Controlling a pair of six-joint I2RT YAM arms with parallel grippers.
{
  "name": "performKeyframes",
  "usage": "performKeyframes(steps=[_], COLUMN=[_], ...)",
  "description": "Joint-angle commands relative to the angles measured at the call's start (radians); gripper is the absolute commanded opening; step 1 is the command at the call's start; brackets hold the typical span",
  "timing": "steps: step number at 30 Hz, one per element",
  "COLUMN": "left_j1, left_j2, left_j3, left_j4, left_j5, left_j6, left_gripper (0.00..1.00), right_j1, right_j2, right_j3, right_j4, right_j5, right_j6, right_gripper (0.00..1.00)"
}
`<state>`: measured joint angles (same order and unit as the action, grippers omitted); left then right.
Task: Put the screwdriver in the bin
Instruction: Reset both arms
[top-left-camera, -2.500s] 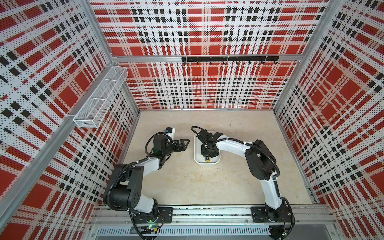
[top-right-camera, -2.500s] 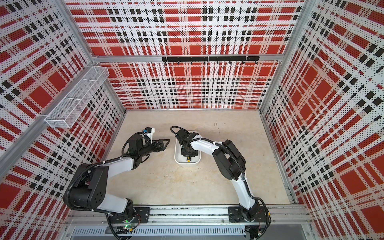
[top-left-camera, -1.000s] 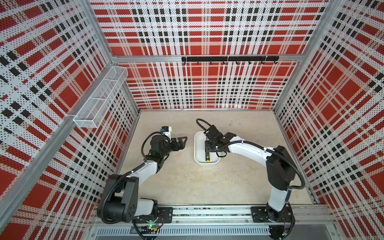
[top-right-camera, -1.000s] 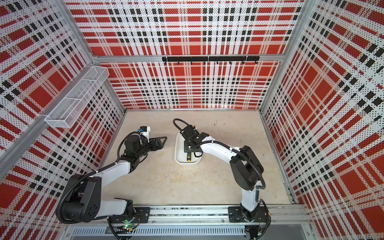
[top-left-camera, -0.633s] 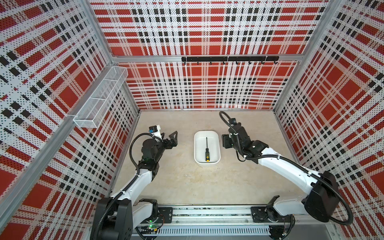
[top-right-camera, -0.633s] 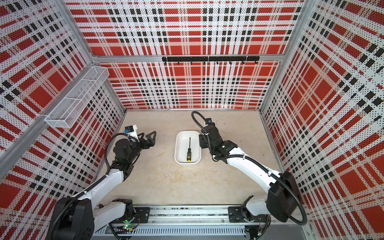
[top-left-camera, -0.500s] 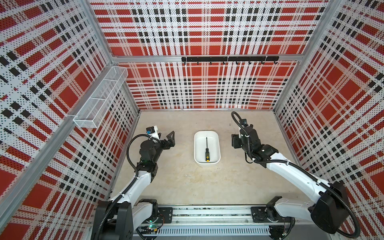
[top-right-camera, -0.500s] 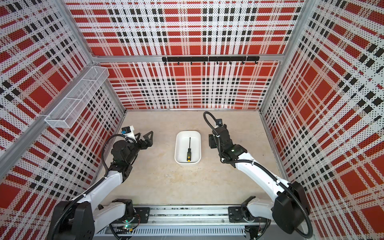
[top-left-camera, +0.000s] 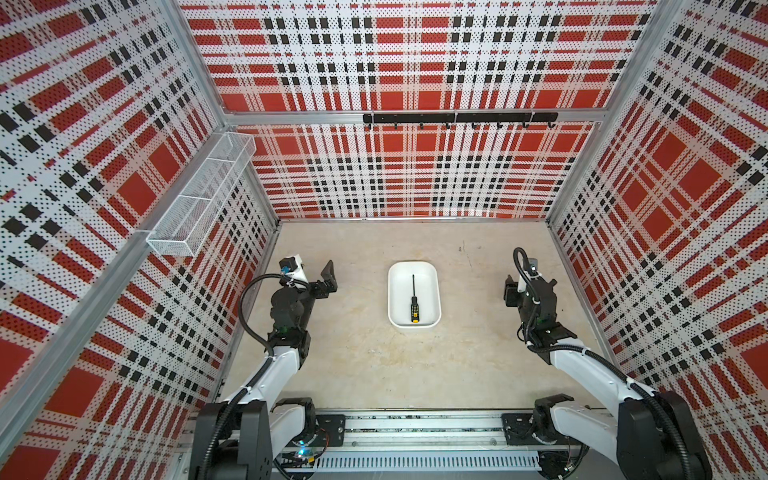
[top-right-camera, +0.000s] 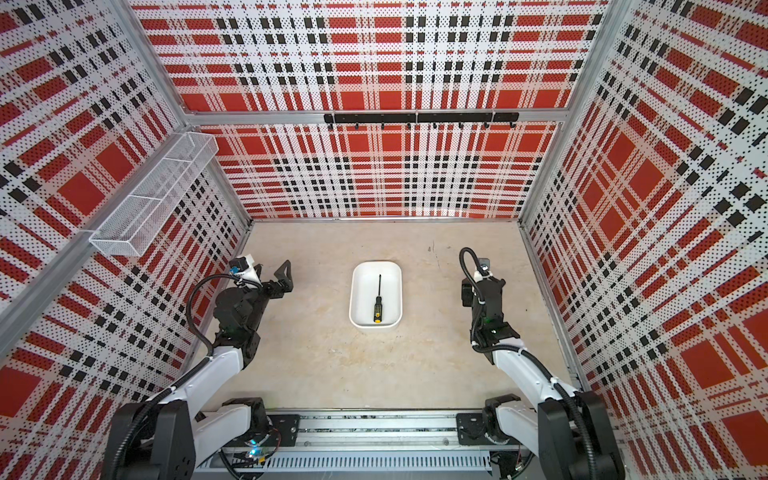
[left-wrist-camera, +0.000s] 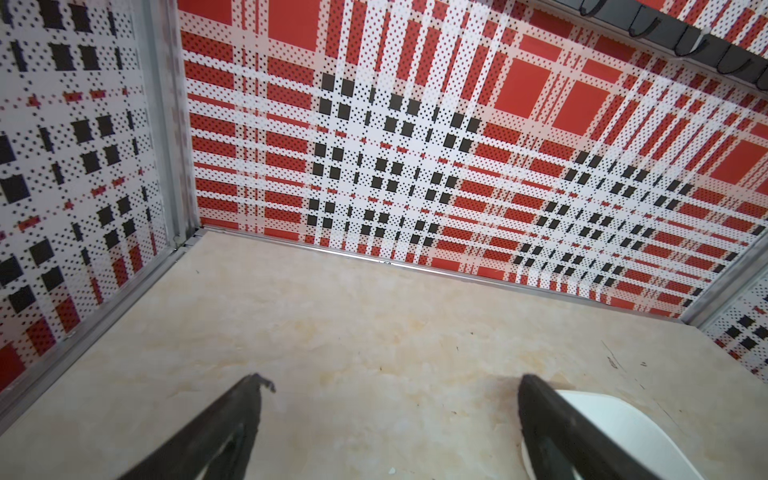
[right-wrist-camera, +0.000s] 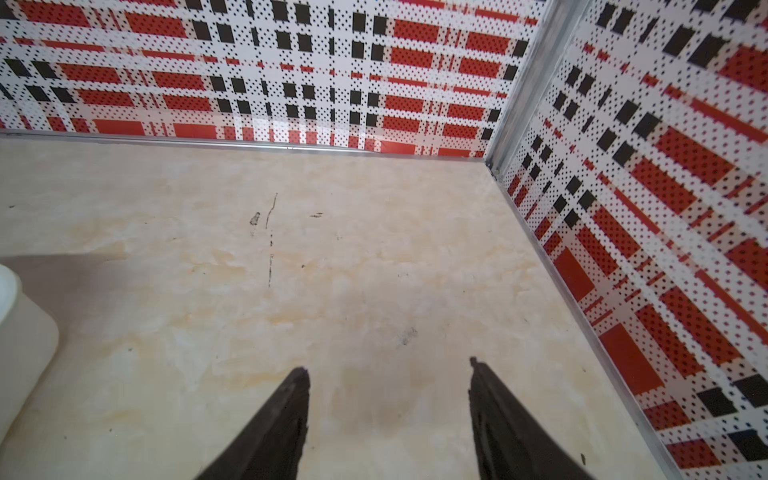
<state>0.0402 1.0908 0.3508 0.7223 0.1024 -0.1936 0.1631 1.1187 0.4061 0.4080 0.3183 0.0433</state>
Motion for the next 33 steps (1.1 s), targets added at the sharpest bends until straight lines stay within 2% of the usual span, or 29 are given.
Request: performKeyframes(steps=[1,4,11,16,21,26,28,32,33], left_j1=[0.01,0.015,0.031,0.032,0.044,0.047,0.045,0.044,0.049], left_j2=[0.012,0.023,0.104,0.151,0.21,0.329,0.389,0.513,0.499], left_j3=[-0.07,-0.114,-0.153,-0.226,-0.243,-0.265,-0.267,-0.247,-0.235], left_j4=[0.184,0.256,0.338,0.536,0.607,0.762,0.832,0.93,0.885], left_j5=[-0.022,-0.054,-0.059,-0.066,-0.083,-0.077,-0.075,-0.093,-0.093], left_j6=[0.09,0.134,0.153,0.154,0.153,0.133,0.129,0.117,0.115], left_gripper=[0.98,0.98,0.98,0.98,0.98,0.98,0.98,0.98,0.98], right_j1=[-0.053,-0.06,-0.063,-0.065,-0.082,-0.113,-0.14,-0.14,-0.142], right_j2=[0.056,0.135,0.349,0.494,0.473,0.447,0.454,0.452,0.452], right_j3=[-0.104,-0.166,-0.233,-0.266,-0.239,-0.113,-0.113,-0.112,-0.111], right_j4=[0.357,0.544,0.889,1.112,1.026,0.734,0.748,0.738,0.737], right_j5=[-0.102,-0.104,-0.137,-0.117,-0.105,-0.183,-0.238,-0.24,-0.241], right_j6=[-0.016,-0.035,-0.045,-0.042,-0.018,0.004,0.021,0.02,0.021], right_gripper=[0.64,0.64,0.65,0.68,0.72,0.76,0.78,0.82,0.82])
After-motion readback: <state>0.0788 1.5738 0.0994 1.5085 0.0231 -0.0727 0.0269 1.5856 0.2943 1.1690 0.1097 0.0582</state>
